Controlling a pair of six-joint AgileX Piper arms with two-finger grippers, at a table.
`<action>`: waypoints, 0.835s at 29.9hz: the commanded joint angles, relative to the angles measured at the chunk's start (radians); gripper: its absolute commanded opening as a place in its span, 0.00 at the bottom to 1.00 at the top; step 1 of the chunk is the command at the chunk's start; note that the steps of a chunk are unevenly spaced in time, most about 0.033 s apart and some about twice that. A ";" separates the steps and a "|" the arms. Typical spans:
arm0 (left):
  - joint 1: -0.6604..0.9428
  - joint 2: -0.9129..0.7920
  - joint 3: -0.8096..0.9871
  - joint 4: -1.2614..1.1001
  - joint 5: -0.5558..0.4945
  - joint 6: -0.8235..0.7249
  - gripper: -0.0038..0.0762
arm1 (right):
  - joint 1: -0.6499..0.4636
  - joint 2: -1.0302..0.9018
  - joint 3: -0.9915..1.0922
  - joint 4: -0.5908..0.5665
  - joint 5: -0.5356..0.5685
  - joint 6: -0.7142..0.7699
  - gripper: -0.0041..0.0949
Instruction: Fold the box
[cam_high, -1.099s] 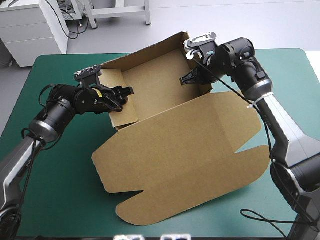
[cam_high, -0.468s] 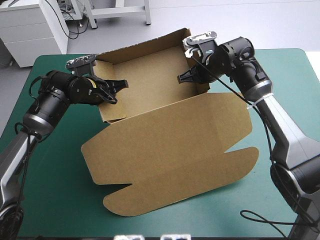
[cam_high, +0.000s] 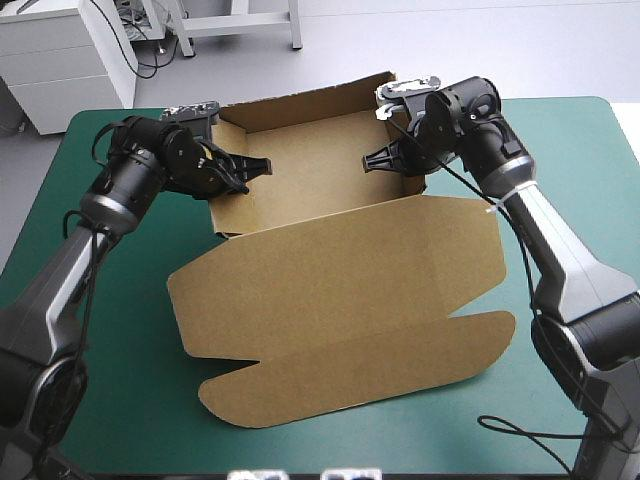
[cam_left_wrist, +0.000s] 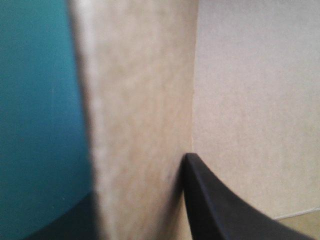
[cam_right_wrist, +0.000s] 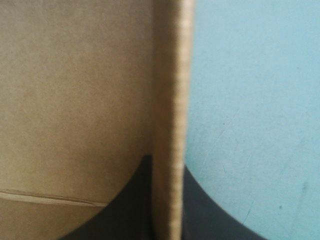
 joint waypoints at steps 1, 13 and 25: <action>-0.004 0.034 -0.114 -0.008 0.068 0.074 0.04 | -0.043 0.005 -0.019 -0.052 -0.003 -0.006 0.03; -0.004 0.274 -0.255 -0.018 0.194 0.084 0.04 | -0.071 0.135 0.051 0.080 -0.003 -0.026 0.03; -0.004 0.312 -0.255 -0.011 0.192 0.084 0.04 | -0.071 0.159 0.051 0.116 -0.003 -0.039 0.03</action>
